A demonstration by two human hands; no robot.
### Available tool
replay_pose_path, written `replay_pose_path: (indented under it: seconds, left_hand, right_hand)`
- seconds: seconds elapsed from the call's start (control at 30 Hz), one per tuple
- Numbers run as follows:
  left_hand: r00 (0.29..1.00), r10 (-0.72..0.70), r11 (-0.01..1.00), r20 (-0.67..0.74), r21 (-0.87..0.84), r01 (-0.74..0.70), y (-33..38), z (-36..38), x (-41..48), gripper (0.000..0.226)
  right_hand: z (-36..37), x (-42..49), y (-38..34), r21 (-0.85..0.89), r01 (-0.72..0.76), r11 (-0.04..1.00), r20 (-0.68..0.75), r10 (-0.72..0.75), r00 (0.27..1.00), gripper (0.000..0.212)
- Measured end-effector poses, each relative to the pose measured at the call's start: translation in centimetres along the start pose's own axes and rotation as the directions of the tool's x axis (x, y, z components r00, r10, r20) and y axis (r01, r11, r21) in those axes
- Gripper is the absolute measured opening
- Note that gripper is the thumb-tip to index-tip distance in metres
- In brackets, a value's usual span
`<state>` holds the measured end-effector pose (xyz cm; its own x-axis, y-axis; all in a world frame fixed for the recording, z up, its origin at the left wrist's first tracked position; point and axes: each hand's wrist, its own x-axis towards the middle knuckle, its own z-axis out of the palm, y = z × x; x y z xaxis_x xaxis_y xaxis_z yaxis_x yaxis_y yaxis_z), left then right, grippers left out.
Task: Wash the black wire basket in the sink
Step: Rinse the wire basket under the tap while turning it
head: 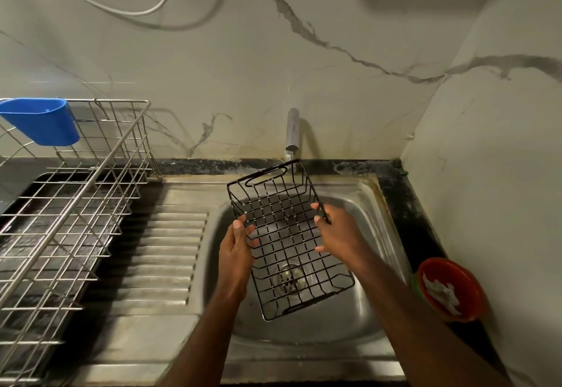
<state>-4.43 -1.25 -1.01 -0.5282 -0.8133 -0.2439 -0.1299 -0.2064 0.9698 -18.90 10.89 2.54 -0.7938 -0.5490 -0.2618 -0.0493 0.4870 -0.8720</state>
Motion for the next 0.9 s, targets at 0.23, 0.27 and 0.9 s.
replay_pose_path:
  seconds: [0.23,0.27,0.9]
  left_hand:
    - [1.000,-0.001,1.000,0.006,0.015,0.001,0.1,0.1,0.0,0.062]
    - [1.000,-0.002,1.000,0.008,0.013,0.002,0.1,0.1,0.0,0.063]
    - [0.997,0.009,0.999,0.081,0.036,-0.011,0.7,0.9,0.2,0.051]
  right_hand:
    - [-0.1,0.0,0.7,0.030,0.007,1.000,-0.025,-0.006,1.000,0.039]
    - [-0.1,0.0,0.8,0.029,0.008,1.000,-0.026,-0.007,1.000,0.039]
    - [-1.0,-0.1,0.9,0.092,-0.014,0.996,-0.048,0.019,0.999,0.038]
